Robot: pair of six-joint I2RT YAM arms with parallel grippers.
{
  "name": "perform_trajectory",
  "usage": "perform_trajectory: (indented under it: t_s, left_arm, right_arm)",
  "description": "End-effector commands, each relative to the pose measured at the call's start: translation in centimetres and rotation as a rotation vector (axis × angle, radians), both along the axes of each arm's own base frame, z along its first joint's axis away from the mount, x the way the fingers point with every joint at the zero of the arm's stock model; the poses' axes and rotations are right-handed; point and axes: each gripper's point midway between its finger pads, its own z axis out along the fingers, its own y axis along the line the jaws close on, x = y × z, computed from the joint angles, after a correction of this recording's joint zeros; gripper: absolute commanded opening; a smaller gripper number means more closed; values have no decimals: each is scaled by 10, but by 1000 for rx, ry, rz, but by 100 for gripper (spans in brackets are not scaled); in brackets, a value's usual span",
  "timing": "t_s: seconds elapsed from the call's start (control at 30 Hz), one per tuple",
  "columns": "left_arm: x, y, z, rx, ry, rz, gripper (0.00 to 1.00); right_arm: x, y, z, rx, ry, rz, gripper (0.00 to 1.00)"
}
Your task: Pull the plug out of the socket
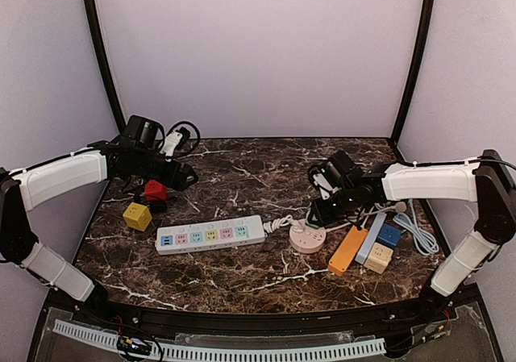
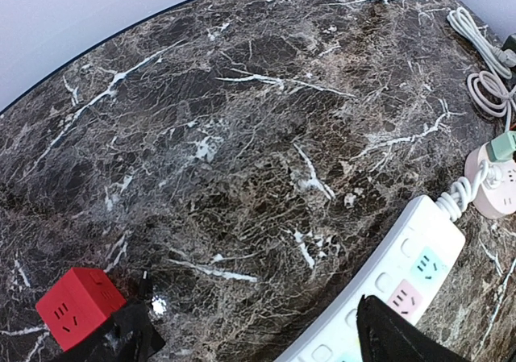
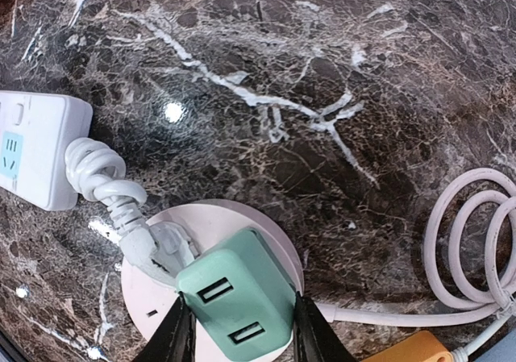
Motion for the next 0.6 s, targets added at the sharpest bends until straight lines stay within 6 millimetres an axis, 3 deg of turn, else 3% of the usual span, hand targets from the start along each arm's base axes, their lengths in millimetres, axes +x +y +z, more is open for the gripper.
perform_trajectory:
  t_s: [0.0,0.23,0.37,0.57]
  left_arm:
    - [-13,-17,-2,-23,18,-45,88]
    - [-58,-79,6,-296,107,-67,86]
    - [-85,-101,-2,-400,158,-35,85]
    - [-120,-143,-8,-474,218,-38,85]
  right_arm:
    - [-10,22,11,21,-23,4,34]
    - [-7,25,6,-37,-88,36,37]
    - [-5,30,2,-49,-105,65,37]
    - [-6,32,2,-59,-130,83,23]
